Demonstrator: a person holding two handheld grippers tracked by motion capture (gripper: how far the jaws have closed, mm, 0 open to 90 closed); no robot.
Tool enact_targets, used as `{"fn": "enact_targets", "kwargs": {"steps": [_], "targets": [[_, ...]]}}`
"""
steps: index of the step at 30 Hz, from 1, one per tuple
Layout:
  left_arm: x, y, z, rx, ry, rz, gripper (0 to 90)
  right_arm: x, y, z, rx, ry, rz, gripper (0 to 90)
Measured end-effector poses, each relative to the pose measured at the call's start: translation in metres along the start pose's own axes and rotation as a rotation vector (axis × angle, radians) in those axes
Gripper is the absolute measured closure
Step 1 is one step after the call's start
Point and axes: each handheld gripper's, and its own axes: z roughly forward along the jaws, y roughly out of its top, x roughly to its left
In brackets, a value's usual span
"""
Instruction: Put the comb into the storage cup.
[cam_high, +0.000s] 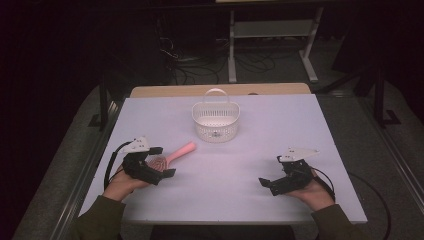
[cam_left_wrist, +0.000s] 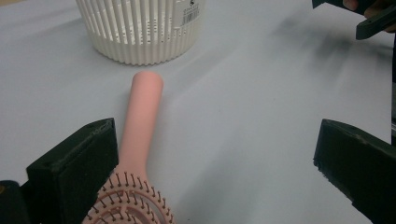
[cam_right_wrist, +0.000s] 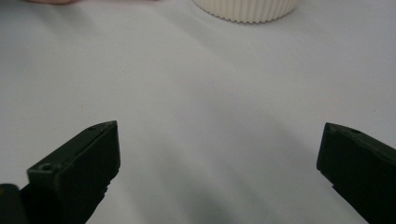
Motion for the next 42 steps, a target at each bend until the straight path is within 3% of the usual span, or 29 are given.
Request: {"fn": "enact_targets", "kwargs": {"steps": [11,13,26,37,42], "targets": [[0.001,0.002,-0.002,-0.004,0.007,-0.002,0.3,-0.001,0.001,0.000,-0.013,0.009,0.006,0.0],[0.002,0.002,-0.003,-0.007,0.007,0.000,5.1,-0.002,0.001,0.000,-0.013,0.015,0.009,0.0],[0.004,0.007,-0.003,-0.005,0.017,-0.006,12.1,-0.001,0.001,0.000,-0.015,0.019,0.008,0.0],[0.006,0.012,-0.002,0.007,0.020,-0.008,23.1,-0.001,0.001,0.001,-0.007,0.022,0.006,0.0],[0.006,0.017,0.001,0.011,0.016,0.000,33.7,-0.002,0.001,0.001,-0.008,0.024,0.008,0.0]]}}
